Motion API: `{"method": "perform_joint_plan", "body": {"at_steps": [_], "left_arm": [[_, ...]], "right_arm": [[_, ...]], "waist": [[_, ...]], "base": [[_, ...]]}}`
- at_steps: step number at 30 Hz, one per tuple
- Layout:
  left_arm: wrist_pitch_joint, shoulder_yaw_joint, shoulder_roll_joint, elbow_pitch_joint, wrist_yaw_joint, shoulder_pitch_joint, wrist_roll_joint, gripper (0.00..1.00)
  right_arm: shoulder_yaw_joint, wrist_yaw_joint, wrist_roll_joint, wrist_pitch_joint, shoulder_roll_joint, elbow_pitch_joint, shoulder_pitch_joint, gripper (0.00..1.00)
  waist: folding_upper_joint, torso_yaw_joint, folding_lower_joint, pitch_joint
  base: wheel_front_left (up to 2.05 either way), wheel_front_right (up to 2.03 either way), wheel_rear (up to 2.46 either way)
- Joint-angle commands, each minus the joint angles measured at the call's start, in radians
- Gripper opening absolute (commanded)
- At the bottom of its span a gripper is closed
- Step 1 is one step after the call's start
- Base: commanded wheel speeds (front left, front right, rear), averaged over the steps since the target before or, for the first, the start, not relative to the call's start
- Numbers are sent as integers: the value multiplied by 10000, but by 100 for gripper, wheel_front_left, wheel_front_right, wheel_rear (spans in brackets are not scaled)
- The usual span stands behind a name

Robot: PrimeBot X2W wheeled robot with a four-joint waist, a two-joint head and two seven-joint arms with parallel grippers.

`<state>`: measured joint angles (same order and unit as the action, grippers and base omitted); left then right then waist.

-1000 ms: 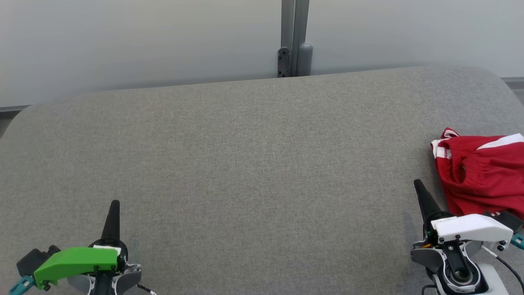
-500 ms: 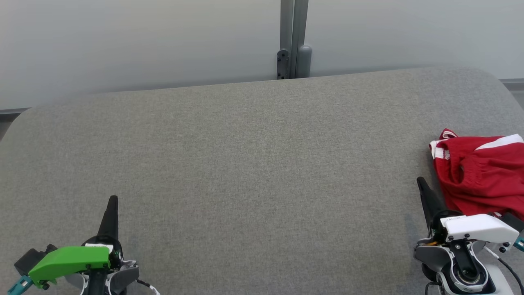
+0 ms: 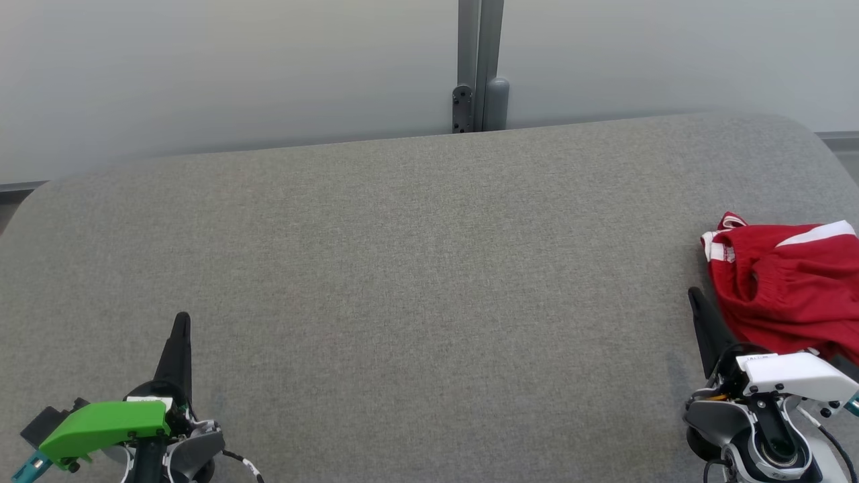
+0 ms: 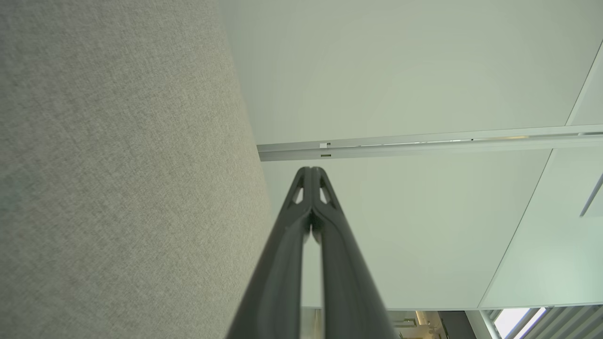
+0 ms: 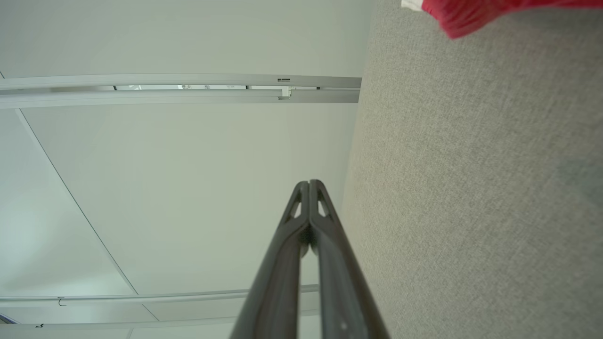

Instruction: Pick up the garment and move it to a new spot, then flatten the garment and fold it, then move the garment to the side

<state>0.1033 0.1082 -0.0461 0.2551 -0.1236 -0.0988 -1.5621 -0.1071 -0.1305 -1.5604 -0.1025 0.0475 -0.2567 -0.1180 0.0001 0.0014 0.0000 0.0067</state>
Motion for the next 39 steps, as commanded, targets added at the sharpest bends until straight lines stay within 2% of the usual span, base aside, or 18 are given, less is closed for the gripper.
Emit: {"method": "perform_joint_plan", "body": {"at_steps": [1, 7, 39], "left_arm": [[50, 57, -71, -77, -77, -165, -219, 0], [152, 86, -73, -134, -112, -170, -557, 0], [147, 80, -73, -123, -103, -149, -513, 0]], "right_arm": [[-50, -4, -208, -55, 46, 96, 117, 0], [-99, -4, -588, -150, 49, 174, 156, 0], [-93, -4, -558, -149, 47, 165, 148, 0]], "waist": [[-1, -3, 0, -7], [-1, -14, 0, -36], [-1, -14, 0, -36]], "base": [[0, 0, 0], [0, 0, 0], [0, 0, 0]]}}
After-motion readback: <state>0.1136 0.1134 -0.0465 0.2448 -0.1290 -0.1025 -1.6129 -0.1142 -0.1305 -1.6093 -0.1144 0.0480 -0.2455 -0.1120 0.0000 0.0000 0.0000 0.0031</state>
